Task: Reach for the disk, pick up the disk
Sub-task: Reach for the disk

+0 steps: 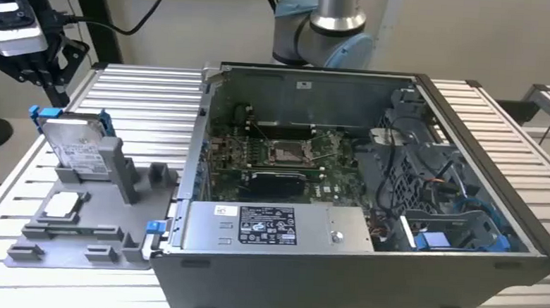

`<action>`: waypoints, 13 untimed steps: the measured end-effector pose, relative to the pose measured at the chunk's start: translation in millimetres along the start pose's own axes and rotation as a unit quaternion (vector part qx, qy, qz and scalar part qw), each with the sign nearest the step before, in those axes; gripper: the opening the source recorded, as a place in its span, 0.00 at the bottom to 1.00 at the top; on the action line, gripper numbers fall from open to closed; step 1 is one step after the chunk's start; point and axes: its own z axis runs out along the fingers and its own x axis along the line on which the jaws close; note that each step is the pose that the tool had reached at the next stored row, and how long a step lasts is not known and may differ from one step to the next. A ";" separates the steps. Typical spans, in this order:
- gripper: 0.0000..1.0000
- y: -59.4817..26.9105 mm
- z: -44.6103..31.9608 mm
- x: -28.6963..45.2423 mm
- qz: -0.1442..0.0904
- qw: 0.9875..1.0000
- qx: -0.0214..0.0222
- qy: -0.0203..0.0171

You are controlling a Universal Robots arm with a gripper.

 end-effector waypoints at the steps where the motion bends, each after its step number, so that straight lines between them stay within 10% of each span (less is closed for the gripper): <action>1: 0.00 0.0 0.0 0.0 0.000 1.000 0.000 0.000; 13: 0.00 13.5 0.6 10.0 0.000 1.000 0.002 -0.001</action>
